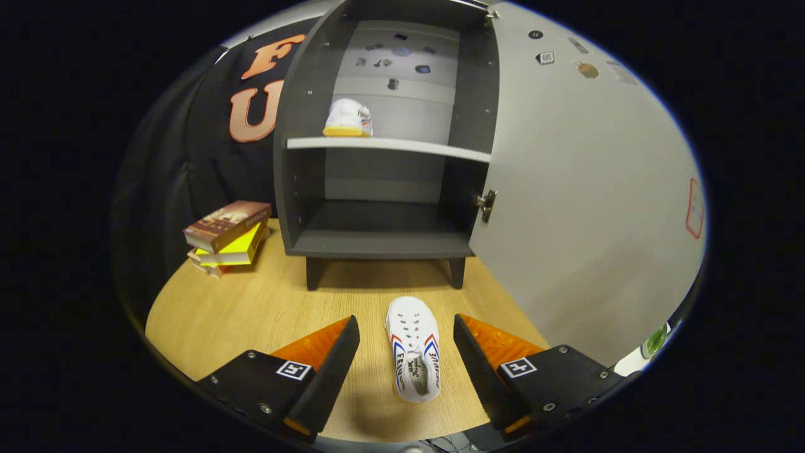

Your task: Open the shoe cabinet door, grab the shoes and put them into the shoe cabinet, then close the shoe cabinet door.

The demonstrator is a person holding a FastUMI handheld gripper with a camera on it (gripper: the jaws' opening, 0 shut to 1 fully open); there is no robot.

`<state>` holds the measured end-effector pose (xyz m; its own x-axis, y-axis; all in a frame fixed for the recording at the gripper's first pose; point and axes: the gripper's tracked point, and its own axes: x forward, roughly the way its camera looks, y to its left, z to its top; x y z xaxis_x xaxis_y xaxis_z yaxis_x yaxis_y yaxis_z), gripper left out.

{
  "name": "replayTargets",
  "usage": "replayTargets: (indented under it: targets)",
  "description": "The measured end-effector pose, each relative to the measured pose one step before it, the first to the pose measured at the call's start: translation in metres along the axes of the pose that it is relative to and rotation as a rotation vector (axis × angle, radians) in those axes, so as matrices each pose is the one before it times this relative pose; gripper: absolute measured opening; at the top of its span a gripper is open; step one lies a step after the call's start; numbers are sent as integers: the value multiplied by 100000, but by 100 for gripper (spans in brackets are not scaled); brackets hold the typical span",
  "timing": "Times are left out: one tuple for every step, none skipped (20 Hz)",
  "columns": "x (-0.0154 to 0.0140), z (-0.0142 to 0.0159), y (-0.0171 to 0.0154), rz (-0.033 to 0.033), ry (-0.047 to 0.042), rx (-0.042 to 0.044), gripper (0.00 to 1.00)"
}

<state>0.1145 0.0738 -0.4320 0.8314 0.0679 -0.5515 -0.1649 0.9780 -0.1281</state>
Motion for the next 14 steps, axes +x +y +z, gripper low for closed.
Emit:
replayTargets:
  targets:
    - [1311, -1606, 501, 633, 4547, -1260, 93]
    - [1308, -1177, 370, 385, 3656, -727, 92]
    - [1015, -1130, 461, 1032, 3501, 55, 88]
    - [862, -859, 537, 1466, 3177, 1033, 83]
    - [929, -745, 95, 155, 2791, 809, 72]
    - [831, -322, -105, -305, 1348, 214, 66]
    - [695, -266, -121, -624, 1260, -19, 55]
    - [590, -151, -217, -859, 767, -686, 48]
    - [538, 24, -374, -1242, 292, -1239, 40]
    - [469, -190, 15, 150, 1207, -1336, 38]
    - [463, -387, -111, -105, 1812, -1263, 35]
    - [634, -587, -71, -333, 2199, -1202, 35]
    - [349, -405, 11, 383, 1141, -367, 34]
    - [169, -162, -69, 156, 14, 440, 33]
